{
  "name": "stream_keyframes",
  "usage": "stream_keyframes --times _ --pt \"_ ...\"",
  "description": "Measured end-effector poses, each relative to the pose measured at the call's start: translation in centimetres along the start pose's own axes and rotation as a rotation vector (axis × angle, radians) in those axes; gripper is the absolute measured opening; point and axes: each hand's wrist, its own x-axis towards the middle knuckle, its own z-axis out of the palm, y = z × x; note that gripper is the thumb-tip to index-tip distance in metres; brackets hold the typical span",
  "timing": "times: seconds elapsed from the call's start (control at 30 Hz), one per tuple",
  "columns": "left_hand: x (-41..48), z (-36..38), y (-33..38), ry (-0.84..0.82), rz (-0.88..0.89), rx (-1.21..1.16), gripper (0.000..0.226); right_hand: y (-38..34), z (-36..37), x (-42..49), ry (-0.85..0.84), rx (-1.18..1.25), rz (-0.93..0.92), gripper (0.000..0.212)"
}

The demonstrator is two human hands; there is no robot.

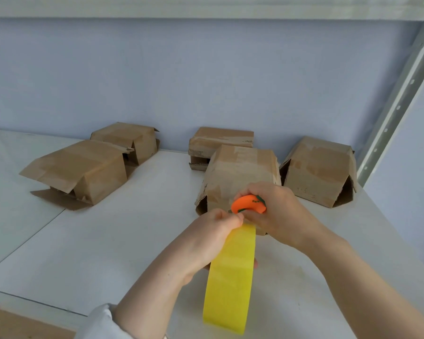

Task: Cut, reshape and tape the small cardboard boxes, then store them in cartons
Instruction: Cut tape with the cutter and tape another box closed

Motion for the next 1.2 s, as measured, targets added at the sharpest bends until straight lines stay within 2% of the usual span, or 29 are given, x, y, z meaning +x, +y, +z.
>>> stream_keyframes --times 0.17,0.4,0.57,0.77,0.97,1.1,1.2 --pt "-0.2 0.0 -0.1 0.000 0.009 -0.004 0.030 0.5 -1.4 -0.4 -0.016 0.162 0.093 0.024" --pt "0.1 0.1 -0.1 0.002 0.000 -0.017 0.031 -0.3 -1.1 -0.6 -0.053 0.004 0.040 0.022" --pt "-0.2 0.1 -0.1 0.006 -0.001 -0.032 0.026 0.5 -2.3 -1.0 -0.036 0.089 0.121 0.025" --pt "0.2 0.1 -0.2 0.002 -0.006 -0.019 0.034 0.2 -1.5 -1.4 -0.039 -0.003 0.093 0.016" --pt "0.0 0.0 -0.1 -0.003 0.002 -0.009 0.034 0.8 -2.2 -1.8 0.027 -0.011 0.090 0.017" --pt "-0.2 0.1 -0.1 -0.001 0.030 -0.013 0.026 2.1 -0.7 -2.6 -0.061 -0.215 0.085 0.018" --pt "-0.4 0.2 -0.1 -0.017 0.042 -0.008 0.026 2.3 -1.4 -3.2 0.009 -0.032 0.161 0.016"
